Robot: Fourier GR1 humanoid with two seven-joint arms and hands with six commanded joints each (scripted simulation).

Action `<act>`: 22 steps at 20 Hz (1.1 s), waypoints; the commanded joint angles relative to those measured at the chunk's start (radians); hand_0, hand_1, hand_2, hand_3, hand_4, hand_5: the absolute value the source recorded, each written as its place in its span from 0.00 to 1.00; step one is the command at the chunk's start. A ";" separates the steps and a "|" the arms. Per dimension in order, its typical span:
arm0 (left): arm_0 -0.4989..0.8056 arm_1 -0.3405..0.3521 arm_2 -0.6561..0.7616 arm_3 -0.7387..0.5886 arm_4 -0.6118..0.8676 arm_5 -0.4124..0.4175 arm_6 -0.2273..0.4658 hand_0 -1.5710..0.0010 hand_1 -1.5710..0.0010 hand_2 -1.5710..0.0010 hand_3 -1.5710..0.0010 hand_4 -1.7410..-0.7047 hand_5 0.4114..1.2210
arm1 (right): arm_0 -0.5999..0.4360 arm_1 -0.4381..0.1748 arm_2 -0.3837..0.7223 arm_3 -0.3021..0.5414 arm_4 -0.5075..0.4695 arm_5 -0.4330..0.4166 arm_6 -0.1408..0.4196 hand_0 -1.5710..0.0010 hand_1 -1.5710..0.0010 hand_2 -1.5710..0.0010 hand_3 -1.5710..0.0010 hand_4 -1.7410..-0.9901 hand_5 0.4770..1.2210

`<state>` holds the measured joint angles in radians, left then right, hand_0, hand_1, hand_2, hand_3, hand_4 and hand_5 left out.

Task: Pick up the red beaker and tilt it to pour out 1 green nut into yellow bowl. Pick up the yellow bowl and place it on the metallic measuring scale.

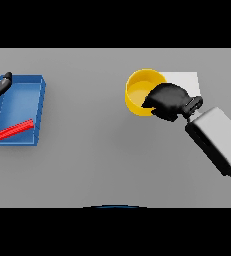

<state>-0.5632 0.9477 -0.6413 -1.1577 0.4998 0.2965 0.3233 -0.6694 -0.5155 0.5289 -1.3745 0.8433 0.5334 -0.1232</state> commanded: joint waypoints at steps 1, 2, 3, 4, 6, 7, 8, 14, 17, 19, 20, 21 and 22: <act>-0.003 0.005 0.008 0.007 0.005 -0.005 -0.005 1.00 1.00 1.00 1.00 0.98 0.36 | -0.014 -0.007 -0.008 0.018 0.000 -0.010 -0.013 0.00 0.00 0.04 0.27 0.00 1.00; -0.002 0.003 0.007 -0.002 0.009 -0.002 0.001 1.00 1.00 1.00 1.00 0.98 0.37 | -0.026 -0.011 -0.023 0.035 -0.003 -0.024 -0.016 0.00 0.00 0.03 0.27 0.00 1.00; -0.002 0.008 0.008 -0.011 0.010 -0.006 0.000 1.00 1.00 1.00 1.00 0.98 0.37 | -0.020 -0.014 -0.033 0.071 0.003 -0.058 -0.024 0.00 0.00 0.02 0.27 0.00 1.00; 0.008 0.011 0.004 -0.021 0.012 -0.002 0.009 1.00 1.00 1.00 1.00 0.98 0.38 | -0.031 -0.016 -0.043 0.094 0.003 -0.065 -0.017 0.00 0.00 0.02 0.27 0.00 1.00; 0.003 0.012 0.004 -0.022 0.010 0.009 0.032 1.00 1.00 1.00 1.00 0.98 0.38 | -0.048 -0.028 -0.066 0.144 0.002 -0.081 -0.017 0.00 0.00 0.03 0.27 0.00 1.00; 0.013 0.013 0.001 -0.027 0.010 0.012 0.031 1.00 1.00 1.00 1.00 0.97 0.39 | -0.051 -0.031 -0.073 0.173 0.003 -0.096 -0.027 0.00 0.00 0.02 0.27 0.00 1.00; 0.008 0.006 0.002 -0.016 0.011 0.009 0.032 1.00 1.00 1.00 1.00 0.97 0.39 | -0.058 -0.035 -0.078 0.208 0.007 -0.118 -0.043 0.00 0.00 0.02 0.27 0.00 1.00; 0.008 0.018 -0.003 -0.039 0.004 0.019 0.048 1.00 1.00 1.00 1.00 0.98 0.40 | -0.092 -0.032 -0.112 0.397 0.046 -0.211 -0.068 0.00 0.00 0.03 0.26 0.00 1.00; 0.014 0.017 -0.002 -0.031 0.006 0.014 0.045 1.00 1.00 1.00 1.00 0.98 0.38 | -0.100 -0.012 -0.130 0.499 0.055 -0.258 -0.082 0.00 0.00 0.06 0.21 0.00 1.00; 0.010 0.017 -0.002 -0.036 0.009 0.014 0.054 1.00 1.00 1.00 1.00 0.98 0.37 | -0.114 0.000 -0.143 0.560 0.056 -0.280 -0.090 0.00 0.00 0.08 0.18 0.00 1.00; 0.013 0.019 -0.003 -0.035 0.006 0.016 0.053 1.00 1.00 1.00 1.00 0.98 0.37 | -0.122 0.008 -0.151 0.584 0.052 -0.277 -0.086 0.00 0.00 0.08 0.16 0.00 1.00; 0.017 0.018 -0.004 -0.037 0.005 0.016 0.045 1.00 1.00 1.00 1.00 0.98 0.37 | -0.132 0.007 -0.161 0.608 0.045 -0.273 -0.101 0.00 0.00 0.09 0.15 0.00 1.00; 0.029 0.028 -0.001 -0.044 0.008 0.019 0.040 1.00 1.00 1.00 1.00 0.98 0.37 | -0.137 0.011 -0.163 0.630 0.049 -0.280 -0.106 0.00 0.00 0.10 0.14 0.00 1.00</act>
<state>-0.5339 0.9755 -0.6420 -1.2021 0.5077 0.3155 0.3629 -0.8065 -0.5040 0.3663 -0.7446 0.8932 0.2528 -0.2282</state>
